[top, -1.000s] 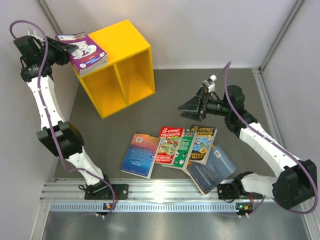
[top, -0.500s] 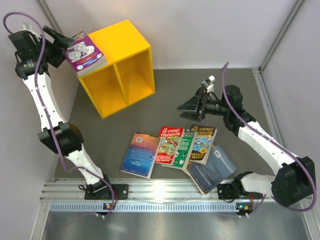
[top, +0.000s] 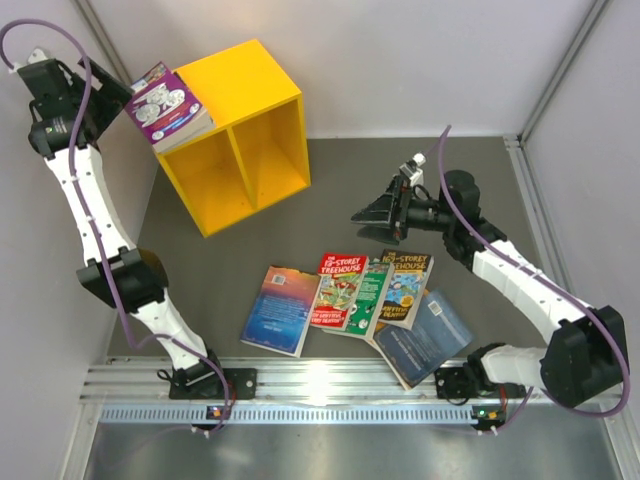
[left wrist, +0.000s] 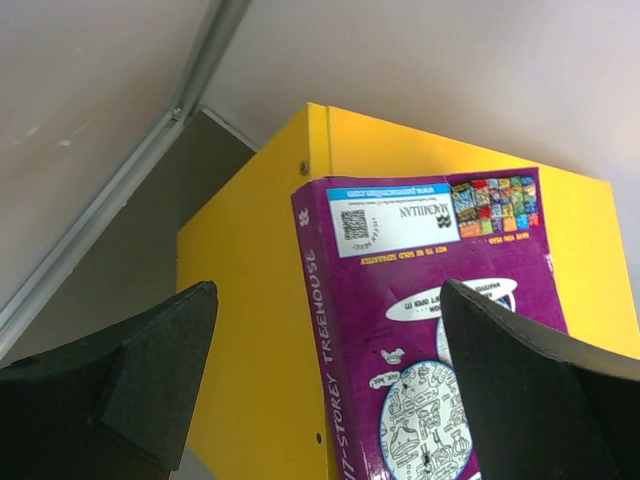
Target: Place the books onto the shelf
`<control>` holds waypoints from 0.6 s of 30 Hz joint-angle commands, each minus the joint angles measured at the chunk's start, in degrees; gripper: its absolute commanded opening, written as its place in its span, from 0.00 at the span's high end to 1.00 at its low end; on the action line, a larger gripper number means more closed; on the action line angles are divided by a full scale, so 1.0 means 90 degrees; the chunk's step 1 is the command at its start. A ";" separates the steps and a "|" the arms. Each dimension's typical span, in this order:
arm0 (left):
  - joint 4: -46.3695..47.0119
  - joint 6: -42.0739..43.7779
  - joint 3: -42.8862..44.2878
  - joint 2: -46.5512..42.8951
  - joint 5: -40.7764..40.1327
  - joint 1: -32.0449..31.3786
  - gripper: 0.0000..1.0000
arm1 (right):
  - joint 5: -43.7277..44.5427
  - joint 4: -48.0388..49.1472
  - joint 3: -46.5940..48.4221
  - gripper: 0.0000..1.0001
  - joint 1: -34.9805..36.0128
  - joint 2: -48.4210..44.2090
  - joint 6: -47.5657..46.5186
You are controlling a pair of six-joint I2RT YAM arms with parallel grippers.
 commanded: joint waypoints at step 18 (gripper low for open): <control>-0.0009 0.0154 -0.0831 -0.0896 -0.0086 -0.0057 1.00 | 0.0033 0.0127 -0.0200 0.20 0.0044 -0.0259 -0.0112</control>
